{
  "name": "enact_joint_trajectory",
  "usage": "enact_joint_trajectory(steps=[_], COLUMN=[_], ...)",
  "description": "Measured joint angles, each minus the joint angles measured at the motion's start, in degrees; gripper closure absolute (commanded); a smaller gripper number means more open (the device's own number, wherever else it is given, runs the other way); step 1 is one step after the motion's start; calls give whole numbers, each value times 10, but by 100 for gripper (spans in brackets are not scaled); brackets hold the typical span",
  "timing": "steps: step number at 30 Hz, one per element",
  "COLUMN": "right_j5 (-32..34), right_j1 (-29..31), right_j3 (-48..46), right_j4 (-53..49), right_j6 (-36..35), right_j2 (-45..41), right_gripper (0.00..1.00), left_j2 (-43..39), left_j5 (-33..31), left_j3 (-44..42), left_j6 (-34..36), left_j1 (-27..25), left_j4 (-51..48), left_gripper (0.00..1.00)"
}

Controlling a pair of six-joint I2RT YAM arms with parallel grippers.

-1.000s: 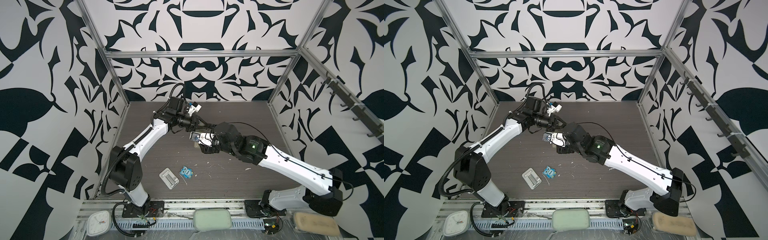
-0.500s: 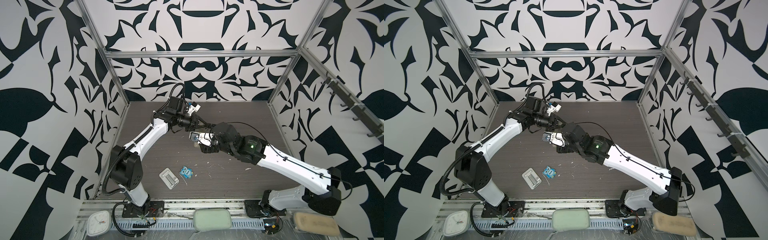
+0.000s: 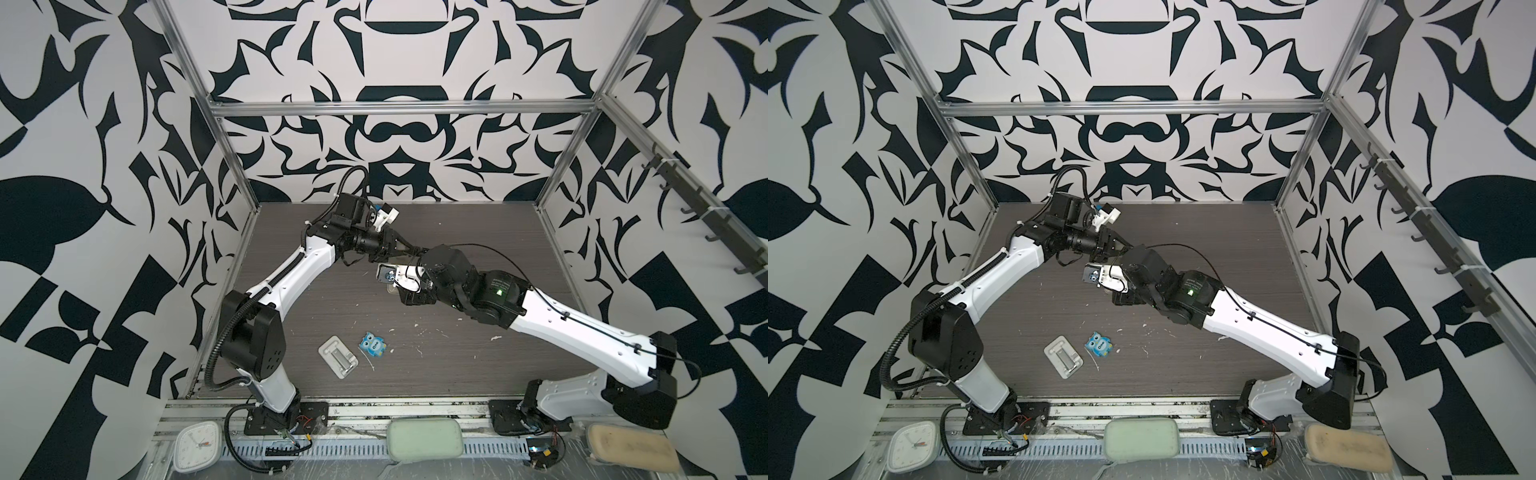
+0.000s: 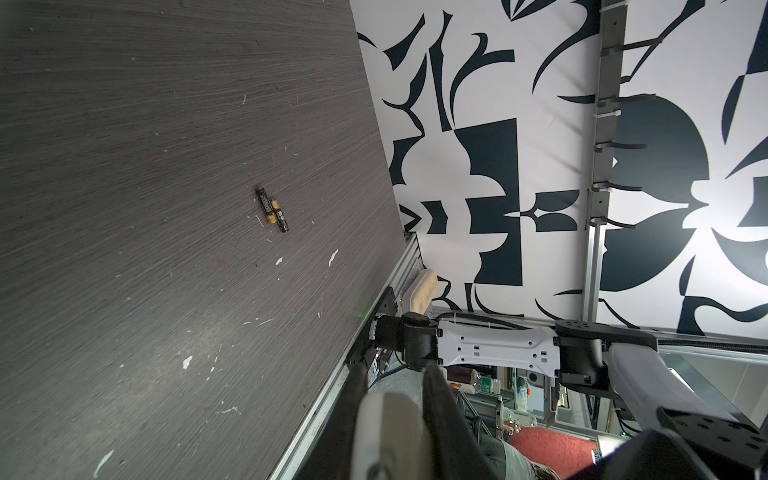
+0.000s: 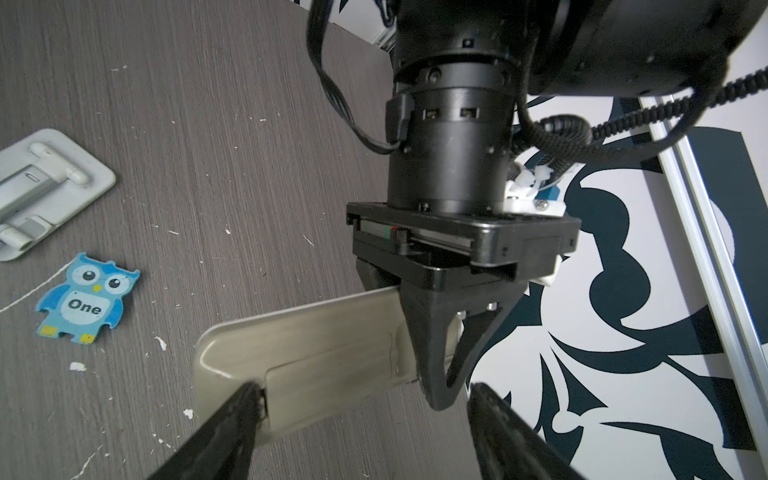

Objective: Load the batteries into the remote control

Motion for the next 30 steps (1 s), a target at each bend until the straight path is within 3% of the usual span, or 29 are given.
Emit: enact_joint_trajectory(steps=[30], right_j5=[-7], right_j1=[0], right_j3=[0], right_j4=[6], right_j6=[-12], right_j2=[6], right_gripper=[18], left_j2=[0], left_j5=[-13], left_j3=[4], left_j6=[13], left_j1=[7], left_j4=[-28], left_gripper=[100])
